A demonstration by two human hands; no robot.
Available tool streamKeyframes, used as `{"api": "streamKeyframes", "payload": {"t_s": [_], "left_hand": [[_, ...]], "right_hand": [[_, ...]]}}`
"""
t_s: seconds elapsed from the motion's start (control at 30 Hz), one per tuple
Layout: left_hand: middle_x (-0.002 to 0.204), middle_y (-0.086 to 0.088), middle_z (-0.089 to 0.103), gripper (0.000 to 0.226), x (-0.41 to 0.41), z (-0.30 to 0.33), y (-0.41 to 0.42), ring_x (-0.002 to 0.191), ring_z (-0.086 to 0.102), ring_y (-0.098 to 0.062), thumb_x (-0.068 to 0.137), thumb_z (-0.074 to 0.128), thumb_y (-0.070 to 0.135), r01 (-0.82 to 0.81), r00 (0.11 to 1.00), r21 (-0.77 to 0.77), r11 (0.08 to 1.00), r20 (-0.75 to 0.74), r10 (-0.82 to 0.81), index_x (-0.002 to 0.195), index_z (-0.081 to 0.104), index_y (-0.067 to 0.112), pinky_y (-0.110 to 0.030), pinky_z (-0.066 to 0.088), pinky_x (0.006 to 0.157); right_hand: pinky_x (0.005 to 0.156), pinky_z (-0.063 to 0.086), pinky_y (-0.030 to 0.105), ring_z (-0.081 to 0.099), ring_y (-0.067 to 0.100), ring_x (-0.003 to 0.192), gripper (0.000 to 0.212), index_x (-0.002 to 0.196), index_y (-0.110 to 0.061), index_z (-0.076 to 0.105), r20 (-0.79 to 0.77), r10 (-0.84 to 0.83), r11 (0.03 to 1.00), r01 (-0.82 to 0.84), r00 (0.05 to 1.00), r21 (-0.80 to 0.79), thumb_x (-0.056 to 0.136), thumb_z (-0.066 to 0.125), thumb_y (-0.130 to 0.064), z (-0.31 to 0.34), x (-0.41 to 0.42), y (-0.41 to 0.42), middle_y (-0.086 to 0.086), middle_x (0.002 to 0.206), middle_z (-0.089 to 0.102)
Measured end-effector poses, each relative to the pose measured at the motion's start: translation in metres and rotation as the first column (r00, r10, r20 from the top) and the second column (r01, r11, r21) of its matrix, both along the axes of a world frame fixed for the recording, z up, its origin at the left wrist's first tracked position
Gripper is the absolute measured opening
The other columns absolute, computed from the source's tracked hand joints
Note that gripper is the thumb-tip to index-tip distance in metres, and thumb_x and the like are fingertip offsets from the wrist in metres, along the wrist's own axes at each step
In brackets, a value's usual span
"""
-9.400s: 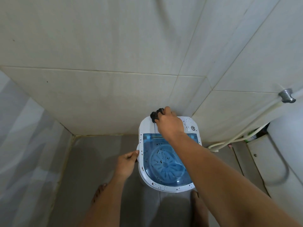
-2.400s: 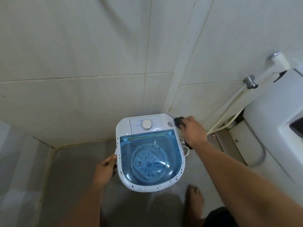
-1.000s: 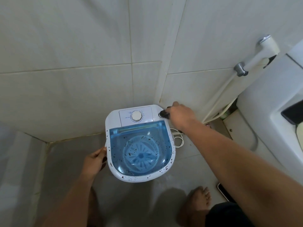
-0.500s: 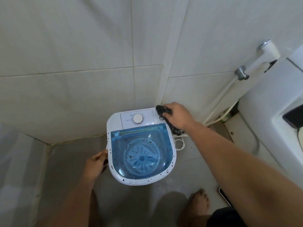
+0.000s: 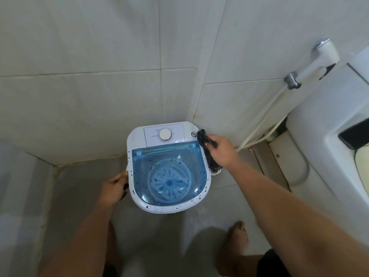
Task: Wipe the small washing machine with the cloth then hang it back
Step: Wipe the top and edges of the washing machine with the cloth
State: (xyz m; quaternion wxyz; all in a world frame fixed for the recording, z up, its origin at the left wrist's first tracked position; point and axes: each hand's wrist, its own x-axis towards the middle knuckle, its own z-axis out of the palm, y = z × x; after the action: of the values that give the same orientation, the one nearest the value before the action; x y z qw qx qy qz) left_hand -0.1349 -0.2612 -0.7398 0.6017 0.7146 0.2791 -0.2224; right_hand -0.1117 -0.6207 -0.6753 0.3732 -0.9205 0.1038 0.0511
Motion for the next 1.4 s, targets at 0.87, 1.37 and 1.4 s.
{"api": "streamKeyframes", "payload": {"t_s": [0.87, 1.37, 1.4], "left_hand": [[0.117, -0.005, 0.074, 0.037, 0.000, 0.003, -0.005, 0.115, 0.066, -0.025, 0.100, 0.057, 0.040, -0.035, 0.999, -0.002, 0.999, -0.036, 0.035, 0.130, 0.068, 0.021, -0.049, 0.047, 0.108], [0.121, 0.000, 0.072, 0.034, 0.000, 0.013, -0.007, 0.117, 0.065, -0.020, 0.101, 0.056, 0.038, -0.027, 0.996, -0.016, 0.999, -0.081, 0.026, 0.129, 0.067, 0.023, -0.050, 0.050, 0.104], [0.121, 0.000, 0.072, 0.034, 0.000, 0.014, -0.007, 0.117, 0.065, -0.020, 0.101, 0.055, 0.038, -0.026, 0.996, -0.017, 1.000, -0.082, 0.025, 0.130, 0.067, 0.023, -0.050, 0.050, 0.105]], "right_hand": [[0.104, 0.032, 0.020, 0.055, 0.023, 0.126, 0.055, 0.152, -0.018, 0.044, -0.014, -0.077, 0.997, 0.076, 0.997, -0.024, 0.099, 0.060, -0.025, -0.027, -0.010, 0.016, 0.006, 0.142, 0.048], [0.112, 0.036, 0.022, 0.055, 0.010, 0.112, 0.046, 0.142, -0.015, 0.058, 0.026, -0.413, 0.873, 0.388, 0.910, 0.296, 0.096, 0.063, -0.007, -0.045, -0.105, 0.040, 0.003, 0.124, 0.055], [0.111, 0.037, 0.023, 0.056, 0.010, 0.111, 0.046, 0.142, -0.016, 0.058, 0.022, -0.450, 0.850, 0.421, 0.893, 0.317, 0.097, 0.063, -0.008, -0.047, -0.112, 0.045, 0.004, 0.124, 0.056]]}}
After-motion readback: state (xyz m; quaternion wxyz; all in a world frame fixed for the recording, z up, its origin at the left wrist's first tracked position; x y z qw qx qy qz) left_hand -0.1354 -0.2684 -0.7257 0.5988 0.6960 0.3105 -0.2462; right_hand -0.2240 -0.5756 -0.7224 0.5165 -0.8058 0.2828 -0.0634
